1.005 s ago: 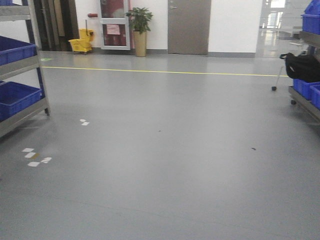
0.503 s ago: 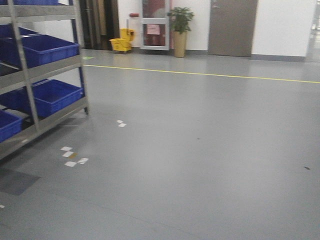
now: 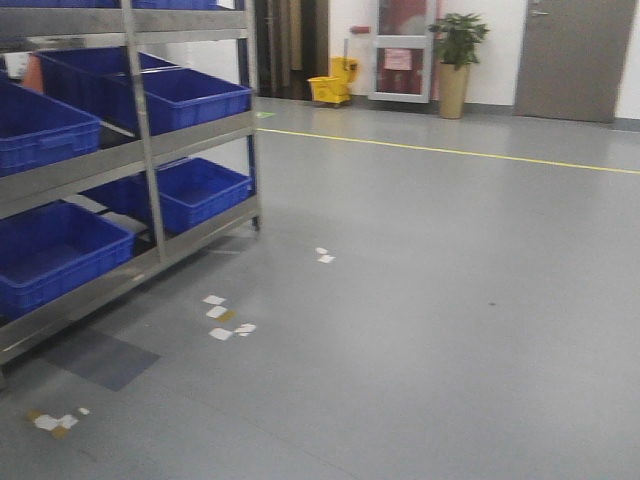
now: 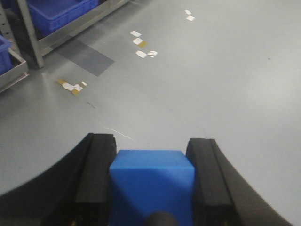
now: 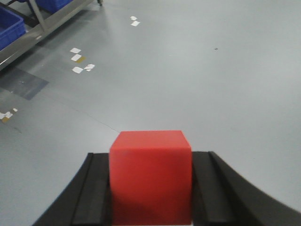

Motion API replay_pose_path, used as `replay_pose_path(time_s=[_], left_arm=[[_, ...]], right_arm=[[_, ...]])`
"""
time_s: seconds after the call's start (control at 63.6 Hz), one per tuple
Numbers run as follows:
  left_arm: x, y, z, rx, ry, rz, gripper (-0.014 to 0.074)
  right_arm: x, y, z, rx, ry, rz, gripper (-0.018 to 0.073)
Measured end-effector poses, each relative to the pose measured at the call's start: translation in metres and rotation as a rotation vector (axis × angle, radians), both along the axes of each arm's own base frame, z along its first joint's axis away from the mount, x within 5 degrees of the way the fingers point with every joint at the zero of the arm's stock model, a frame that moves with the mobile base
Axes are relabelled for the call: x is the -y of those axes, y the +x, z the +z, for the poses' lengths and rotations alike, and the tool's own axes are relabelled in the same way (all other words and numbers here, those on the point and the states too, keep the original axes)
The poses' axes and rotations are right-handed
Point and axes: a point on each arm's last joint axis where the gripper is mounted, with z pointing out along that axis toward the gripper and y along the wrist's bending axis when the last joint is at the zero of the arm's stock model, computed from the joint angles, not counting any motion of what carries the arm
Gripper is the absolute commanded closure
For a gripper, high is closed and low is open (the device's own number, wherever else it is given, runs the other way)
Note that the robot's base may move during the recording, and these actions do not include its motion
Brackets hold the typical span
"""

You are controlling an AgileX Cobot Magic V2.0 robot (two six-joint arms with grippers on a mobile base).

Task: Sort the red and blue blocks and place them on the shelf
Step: 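Turn the base toward the shelf of blue bins, then drive up to the shelf, bringing both cubes over the upper bins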

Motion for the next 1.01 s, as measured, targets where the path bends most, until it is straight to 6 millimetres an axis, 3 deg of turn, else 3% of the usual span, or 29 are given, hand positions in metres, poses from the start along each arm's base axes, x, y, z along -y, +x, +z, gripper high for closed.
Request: replay_pose_path(time_s=[1.005], left_arm=[[0.0, 0.0, 0.0, 0.0, 0.0, 0.0, 0.0472]], right_arm=[[0.0, 0.0, 0.0, 0.0, 0.0, 0.0, 0.0502]])
